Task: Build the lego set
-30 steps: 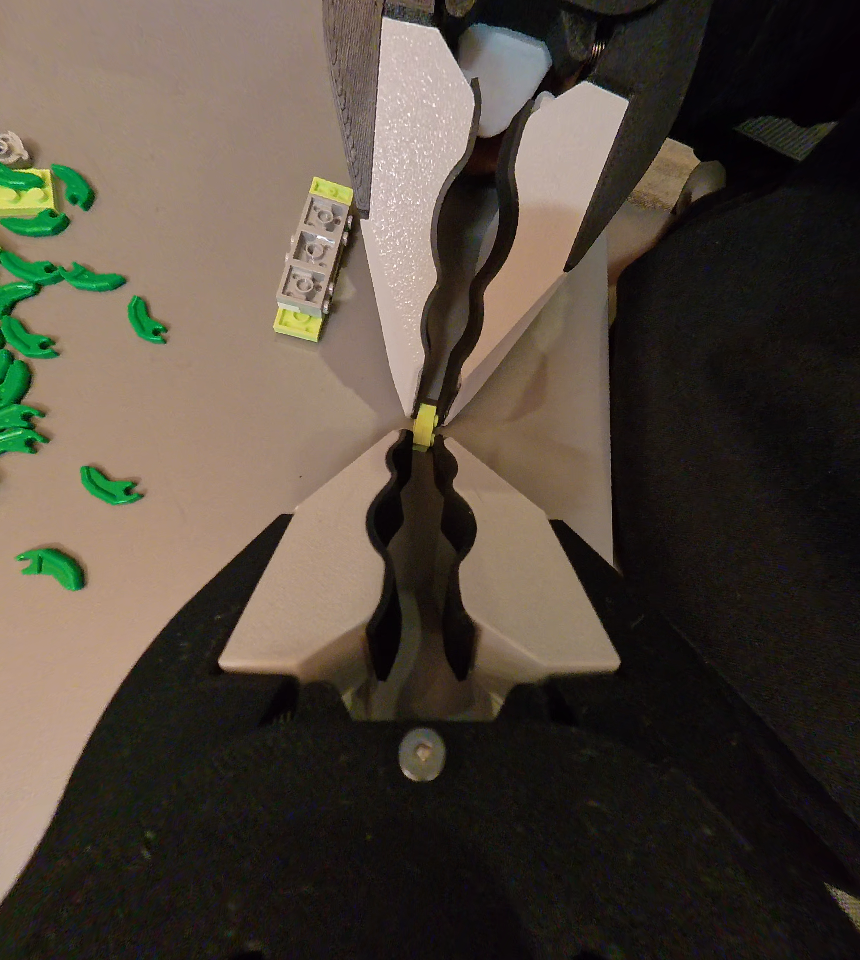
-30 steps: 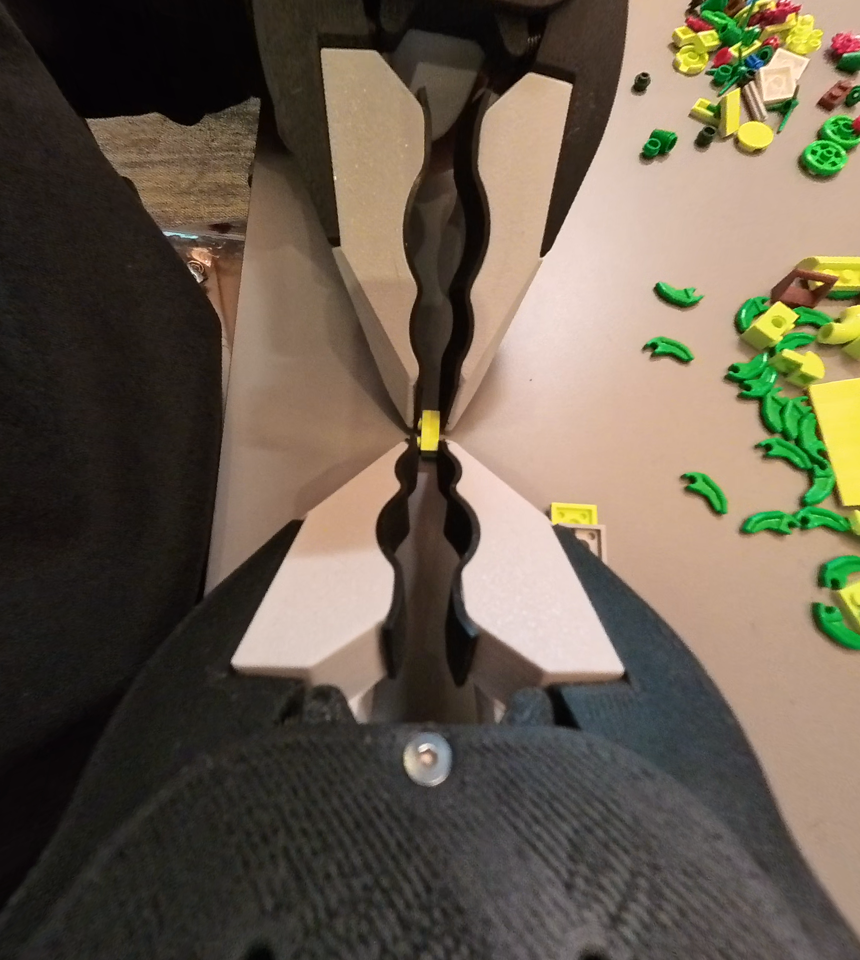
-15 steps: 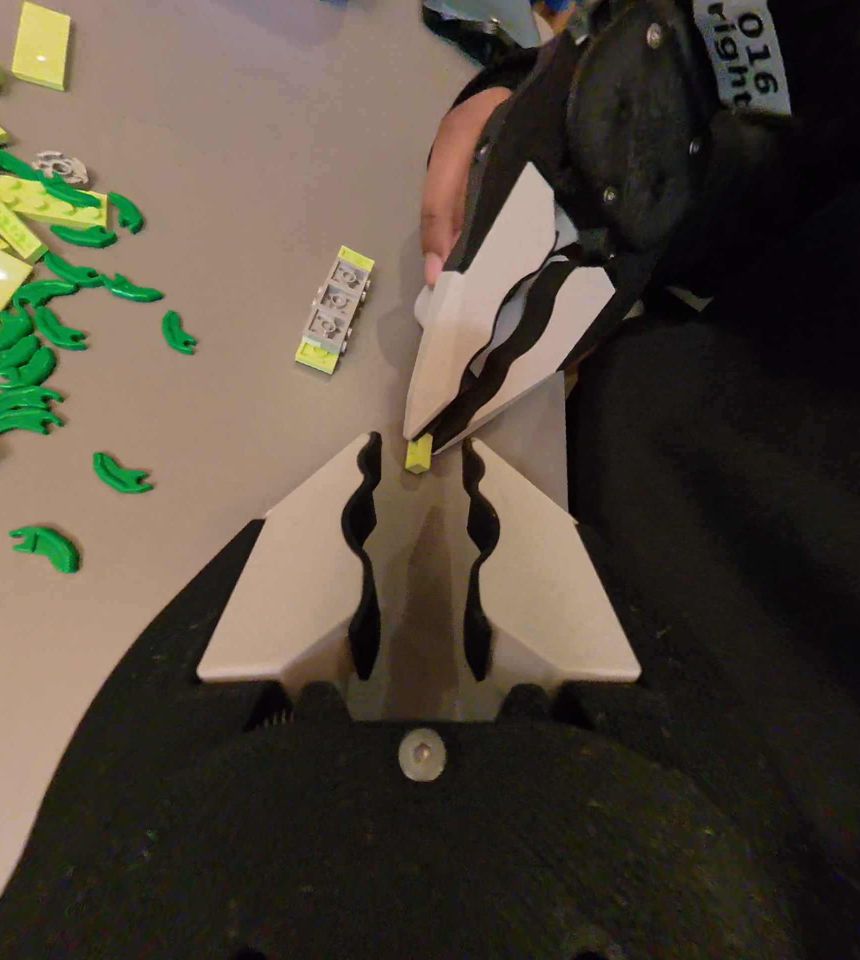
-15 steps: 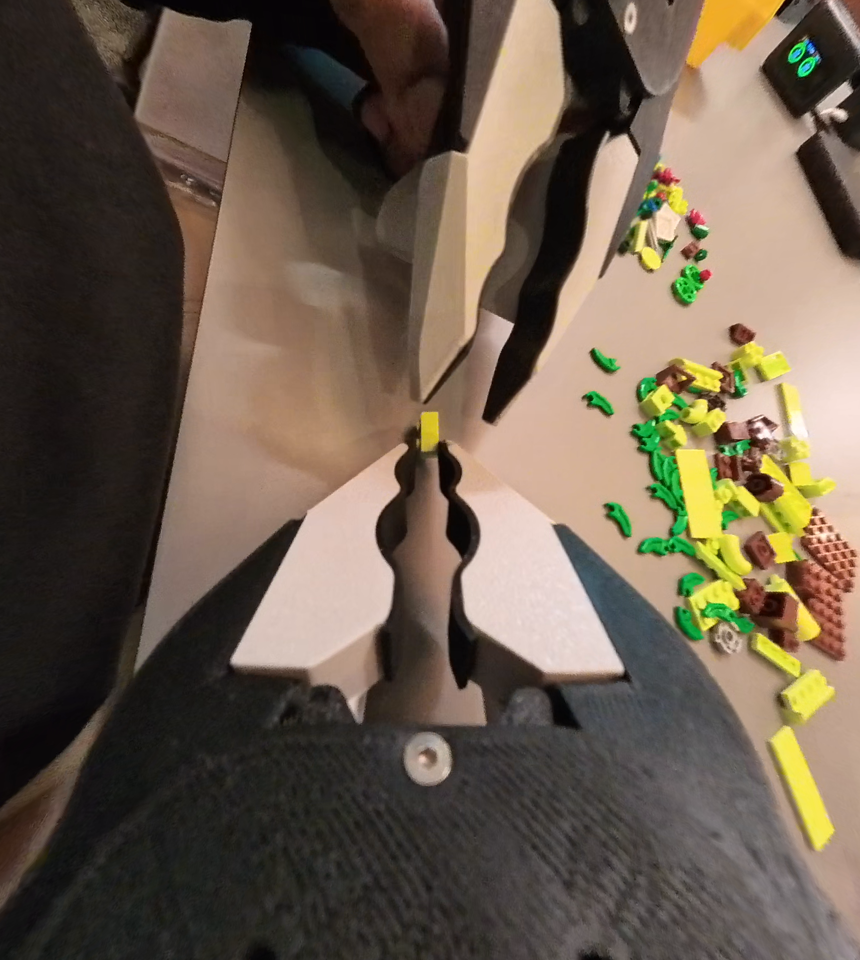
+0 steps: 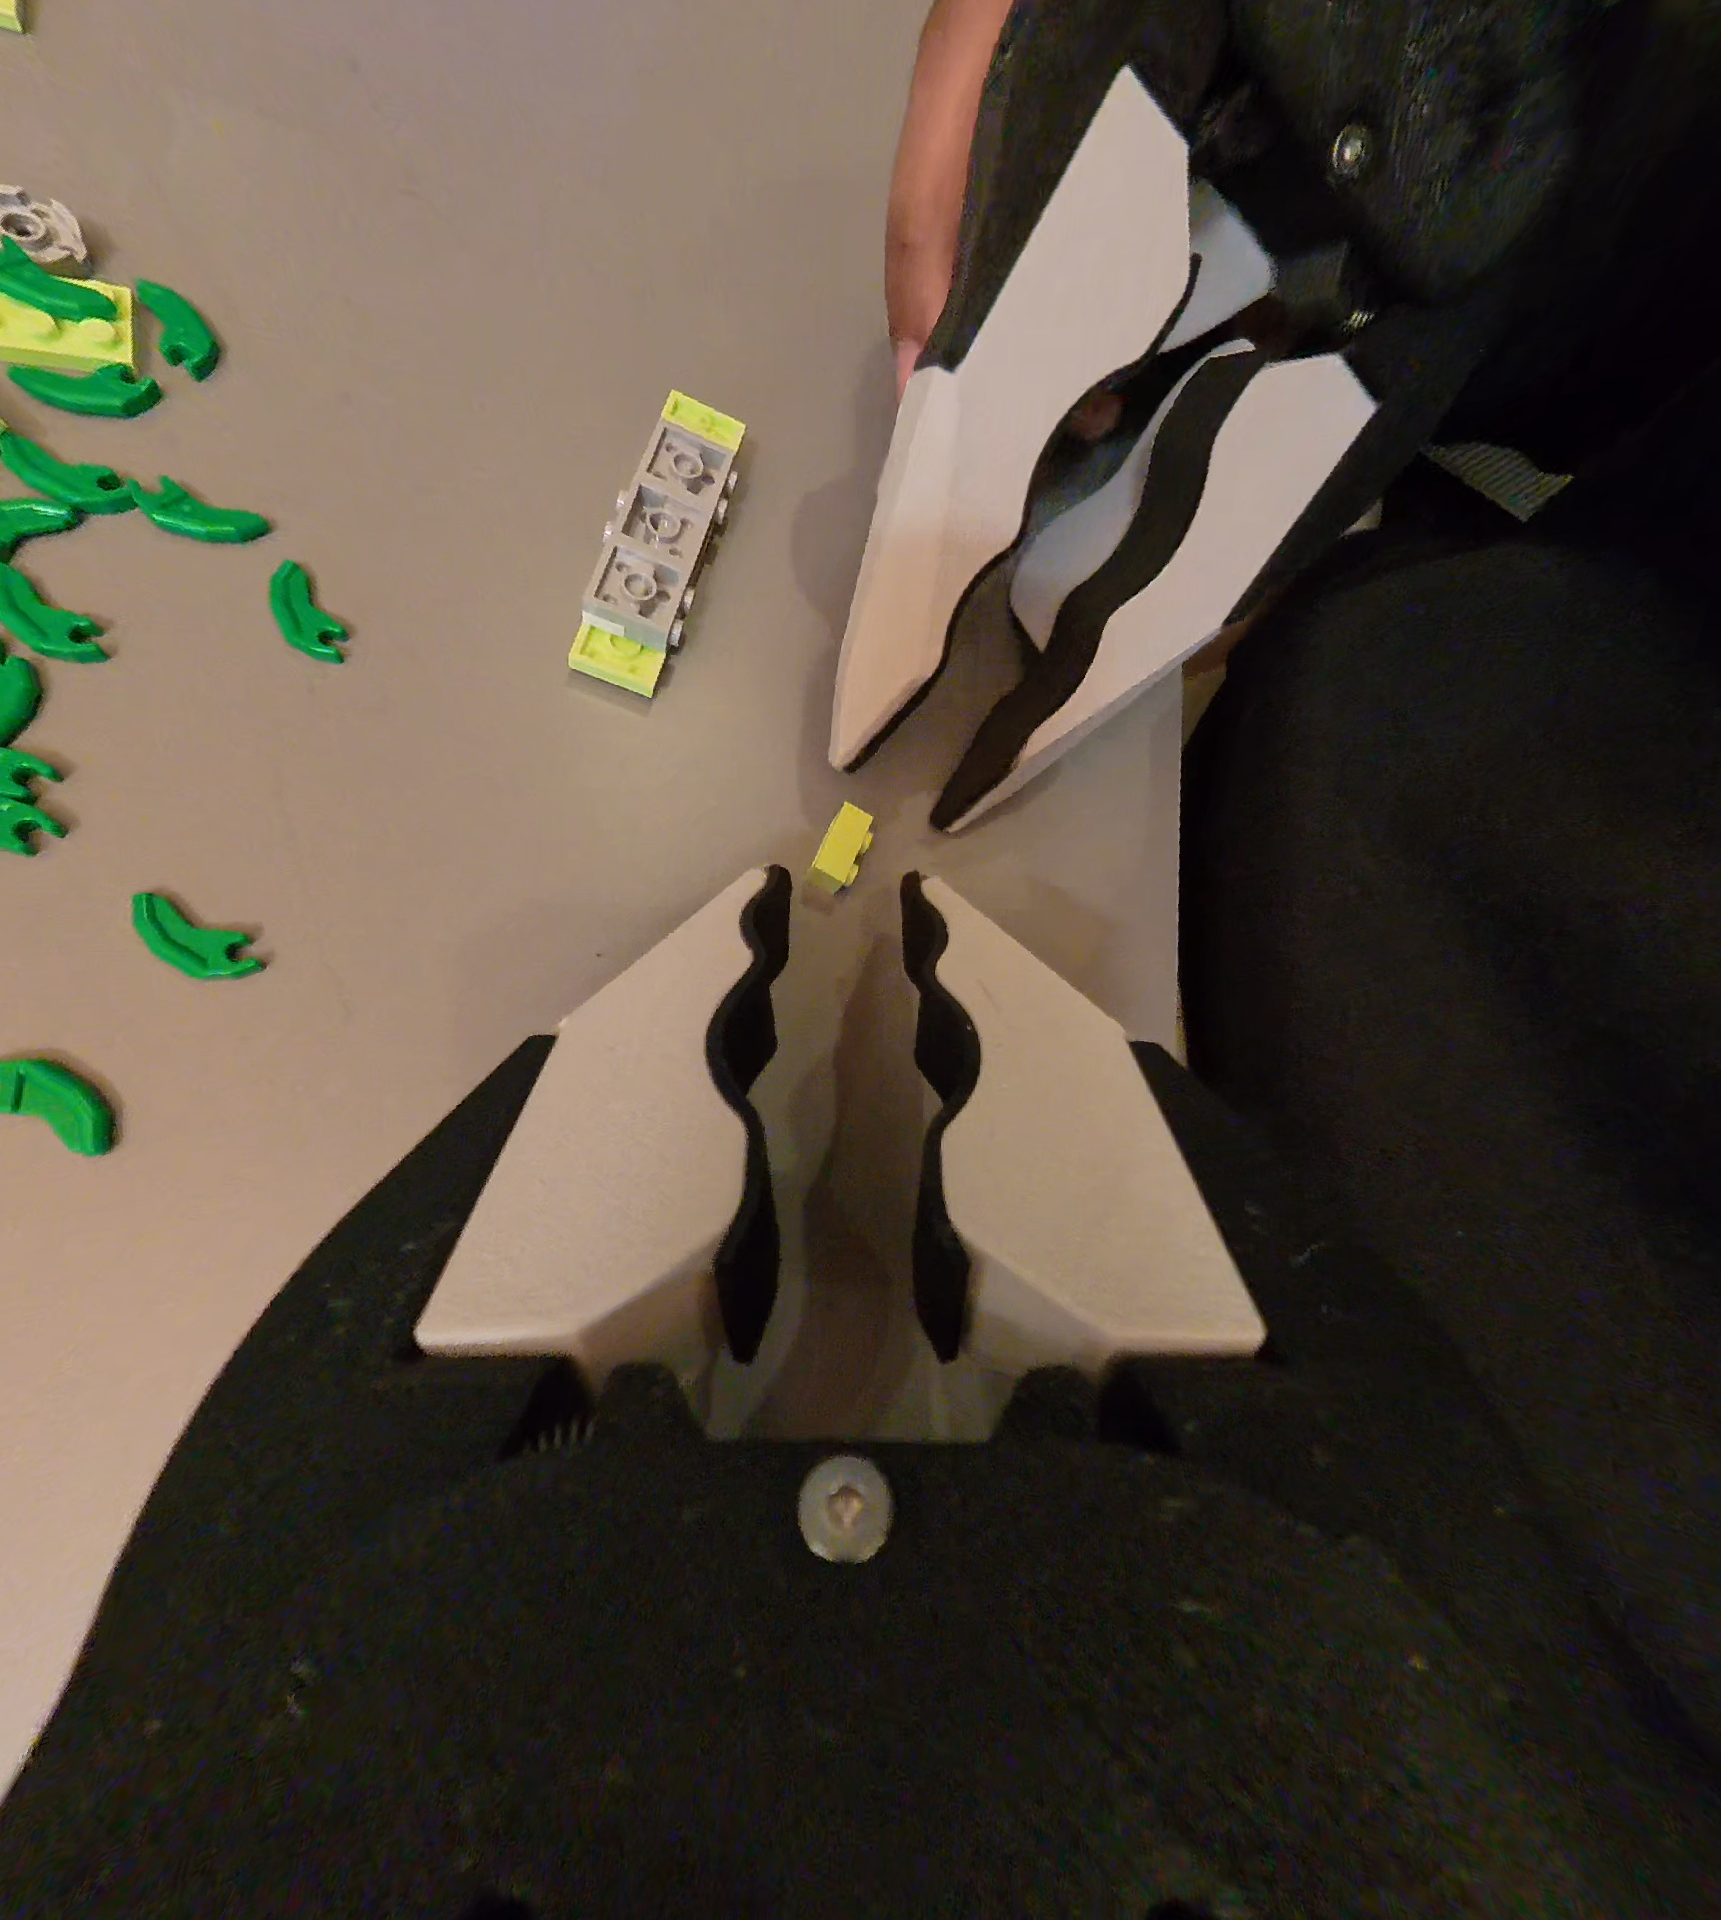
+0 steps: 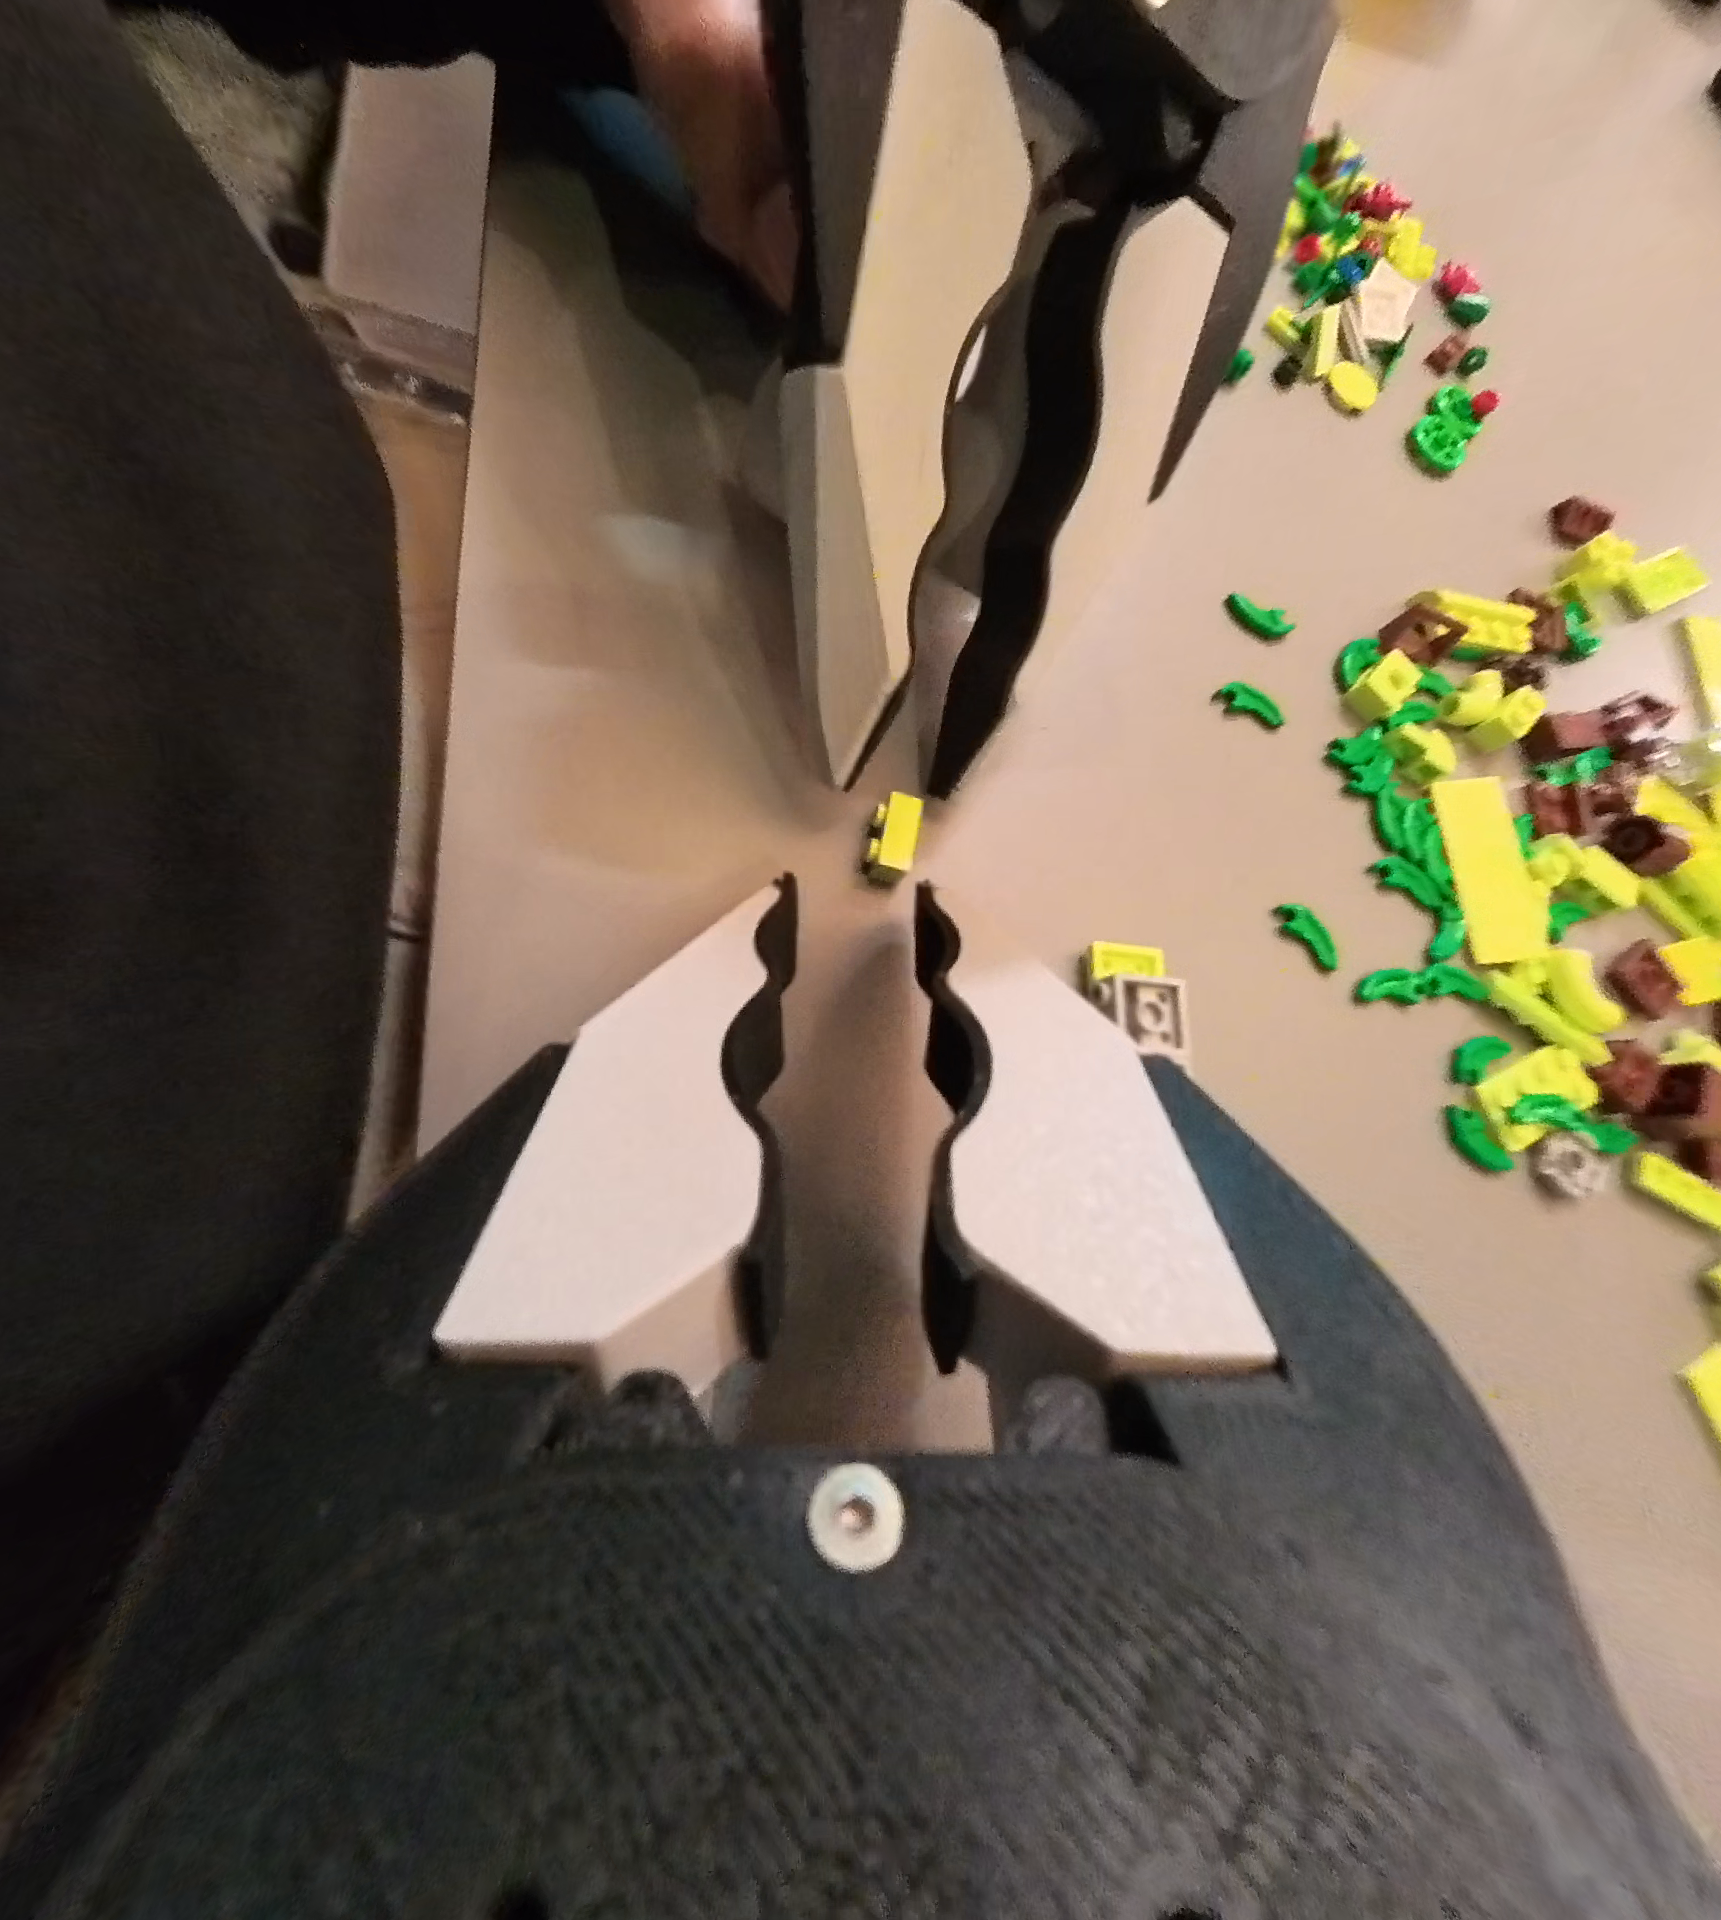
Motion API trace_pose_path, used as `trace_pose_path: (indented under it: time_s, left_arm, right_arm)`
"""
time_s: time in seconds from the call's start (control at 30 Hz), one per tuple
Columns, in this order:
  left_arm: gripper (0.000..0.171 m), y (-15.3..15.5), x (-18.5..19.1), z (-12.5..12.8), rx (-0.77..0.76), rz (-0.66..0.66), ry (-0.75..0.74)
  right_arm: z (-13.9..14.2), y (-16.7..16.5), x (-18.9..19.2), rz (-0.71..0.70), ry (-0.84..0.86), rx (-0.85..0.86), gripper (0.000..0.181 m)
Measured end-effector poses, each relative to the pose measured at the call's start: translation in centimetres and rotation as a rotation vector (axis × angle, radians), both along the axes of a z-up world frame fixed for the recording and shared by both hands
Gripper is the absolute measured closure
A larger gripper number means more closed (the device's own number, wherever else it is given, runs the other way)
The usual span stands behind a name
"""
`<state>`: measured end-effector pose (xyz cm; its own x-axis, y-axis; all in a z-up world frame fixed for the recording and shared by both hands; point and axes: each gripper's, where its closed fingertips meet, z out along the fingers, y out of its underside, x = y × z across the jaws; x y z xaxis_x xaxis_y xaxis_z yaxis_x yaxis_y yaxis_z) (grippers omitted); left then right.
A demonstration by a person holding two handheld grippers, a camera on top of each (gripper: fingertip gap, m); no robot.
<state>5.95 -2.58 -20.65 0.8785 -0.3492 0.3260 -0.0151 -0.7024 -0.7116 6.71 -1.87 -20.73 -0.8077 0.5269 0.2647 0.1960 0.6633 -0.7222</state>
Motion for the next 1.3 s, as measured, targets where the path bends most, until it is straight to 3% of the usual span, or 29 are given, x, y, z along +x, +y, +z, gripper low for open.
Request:
trace_pose_path:
  time_s: [0.2, 0.5, 0.67, 0.8, 1.0, 1.3]
  left_arm:
    - [0.161, 0.1, -0.1, -0.4, -0.008, 0.009, 0.055]
    - [0.161, 0.1, -0.3, -0.3, -0.004, 0.021, 0.054]
    - [0.158, 0.2, -0.7, -0.2, 0.001, 0.046, 0.042]
    - [0.157, 0.4, -1.0, 0.1, 0.013, 0.069, 0.026]
    - [0.158, 0.5, -0.9, 0.2, 0.018, 0.071, 0.006]
    - [0.160, 0.4, -0.7, 0.2, 0.019, 0.069, 0.017]
  right_arm:
    - [-0.3, -0.4, -0.4, -0.095, -0.196, -0.152, 0.151]
    - [-0.4, -0.6, -1.1, -0.113, -0.206, -0.158, 0.170]
    - [-0.3, -0.1, -1.5, -0.138, -0.126, -0.096, 0.175]
    - [-0.2, 2.0, -2.1, -0.208, -0.023, 0.088, 0.175]
    - [-0.2, 2.3, -1.8, -0.168, 0.021, 0.280, 0.175]
    - [0.0, 0.0, 0.0, -0.075, -0.111, 0.163, 0.162]
